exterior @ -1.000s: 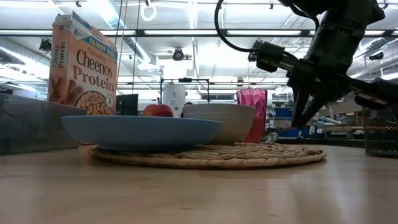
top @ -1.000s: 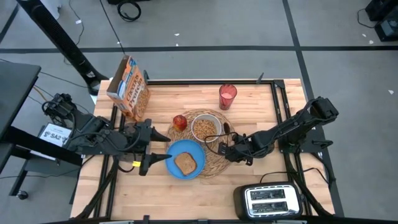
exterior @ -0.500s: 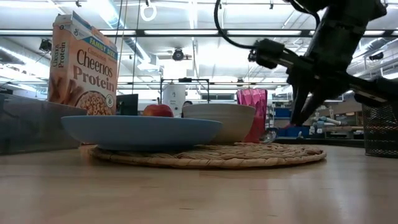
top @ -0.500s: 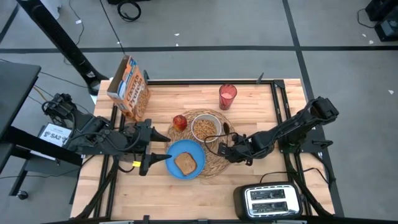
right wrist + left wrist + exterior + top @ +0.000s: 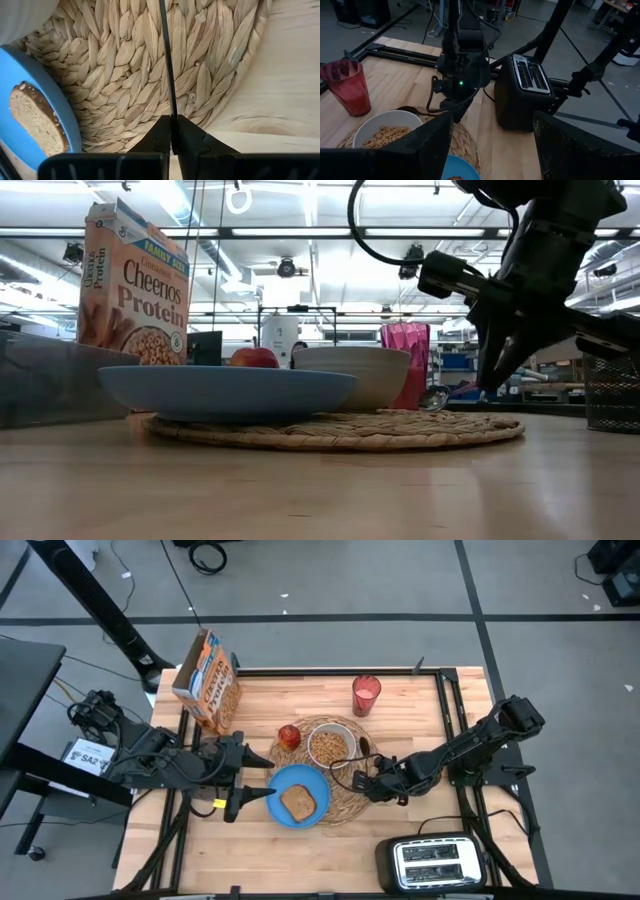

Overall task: Arrange a breakfast setting
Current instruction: Put the spoon on the woven placemat to the right of the bowl

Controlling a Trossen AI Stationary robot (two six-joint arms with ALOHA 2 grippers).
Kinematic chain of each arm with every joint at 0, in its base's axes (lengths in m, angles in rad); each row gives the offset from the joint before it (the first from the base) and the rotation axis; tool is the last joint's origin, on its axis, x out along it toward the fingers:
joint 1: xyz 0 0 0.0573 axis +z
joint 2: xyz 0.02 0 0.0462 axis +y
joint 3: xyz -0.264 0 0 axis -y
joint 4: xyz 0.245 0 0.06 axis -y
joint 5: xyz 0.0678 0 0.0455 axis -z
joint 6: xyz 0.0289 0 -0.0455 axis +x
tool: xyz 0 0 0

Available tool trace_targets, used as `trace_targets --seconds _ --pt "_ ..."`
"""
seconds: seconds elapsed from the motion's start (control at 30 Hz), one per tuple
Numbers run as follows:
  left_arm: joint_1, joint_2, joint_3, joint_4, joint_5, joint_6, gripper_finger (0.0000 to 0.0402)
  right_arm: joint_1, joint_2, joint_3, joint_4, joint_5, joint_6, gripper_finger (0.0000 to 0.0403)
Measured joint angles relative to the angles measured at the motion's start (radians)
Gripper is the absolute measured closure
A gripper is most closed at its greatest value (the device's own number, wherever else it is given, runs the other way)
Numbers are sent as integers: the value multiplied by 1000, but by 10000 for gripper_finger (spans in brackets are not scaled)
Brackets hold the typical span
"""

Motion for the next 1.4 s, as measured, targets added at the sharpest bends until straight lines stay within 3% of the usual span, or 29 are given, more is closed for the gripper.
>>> trace_targets --seconds 0.33,0.53,0.77,0.93,1.4 --pt "21 0 0 1 0 0 120 24 1 -1 42 11 6 393" --pt "21 0 0 1 0 -17 120 44 1 17 55 76 17 393" --pt "21 0 0 1 0 -19 120 35 1 -38 107 59 17 393" --pt "21 0 0 1 0 -20 120 22 1 -109 287 60 18 393" --pt "21 0 0 33 0 -20 120 21 1 -150 281 32 -7 372"
